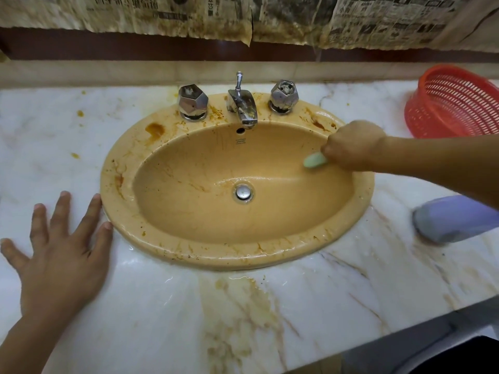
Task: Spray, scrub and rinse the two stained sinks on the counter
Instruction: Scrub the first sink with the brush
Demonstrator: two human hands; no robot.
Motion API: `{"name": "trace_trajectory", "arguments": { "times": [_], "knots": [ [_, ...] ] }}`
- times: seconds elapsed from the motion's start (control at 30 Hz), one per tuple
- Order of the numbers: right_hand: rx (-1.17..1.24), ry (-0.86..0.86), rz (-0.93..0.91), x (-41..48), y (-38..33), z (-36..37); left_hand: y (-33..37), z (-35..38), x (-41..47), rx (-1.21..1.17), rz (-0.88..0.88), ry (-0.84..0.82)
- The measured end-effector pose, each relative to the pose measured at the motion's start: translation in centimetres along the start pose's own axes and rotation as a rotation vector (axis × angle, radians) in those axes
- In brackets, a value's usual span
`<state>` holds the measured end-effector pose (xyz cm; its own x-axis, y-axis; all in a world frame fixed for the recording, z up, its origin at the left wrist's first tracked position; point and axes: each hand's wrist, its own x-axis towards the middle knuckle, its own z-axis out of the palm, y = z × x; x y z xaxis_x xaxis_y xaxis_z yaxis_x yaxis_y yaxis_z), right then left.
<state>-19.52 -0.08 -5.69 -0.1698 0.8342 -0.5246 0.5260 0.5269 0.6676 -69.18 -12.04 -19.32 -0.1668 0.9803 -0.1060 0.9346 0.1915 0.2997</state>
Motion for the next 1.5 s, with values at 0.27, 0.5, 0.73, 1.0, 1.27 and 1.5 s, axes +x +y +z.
{"name": "trace_trajectory", "arguments": {
  "times": [0.27,0.5,0.73,1.0,1.27,1.5],
  "knots": [
    [-0.042,-0.098,-0.031,-1.9,-2.1,-0.3,-0.5,0.5,0.3,0.005,0.009,0.008],
    [0.144,0.135,0.129,1.9,-4.3,-1.4,0.1,-0.5,-0.4,0.011,0.036,0.012],
    [0.162,0.144,0.215,1.1,-2.1,-0.2,0.1,-0.4,-0.5,0.014,0.015,-0.004],
    [0.329,-0.148,0.05,0.9,-3.4,1.2,-0.1,0.2,-0.2,0.008,-0.006,0.009],
    [0.586,-0.197,-0.06,3.1,-7.6,0.2,0.0,0.0,-0.2,-0.004,0.012,0.015],
    [0.351,-0.415,-0.078,1.0,-1.0,0.3,0.3,-0.3,-0.4,-0.028,0.015,0.007]
  ]
}}
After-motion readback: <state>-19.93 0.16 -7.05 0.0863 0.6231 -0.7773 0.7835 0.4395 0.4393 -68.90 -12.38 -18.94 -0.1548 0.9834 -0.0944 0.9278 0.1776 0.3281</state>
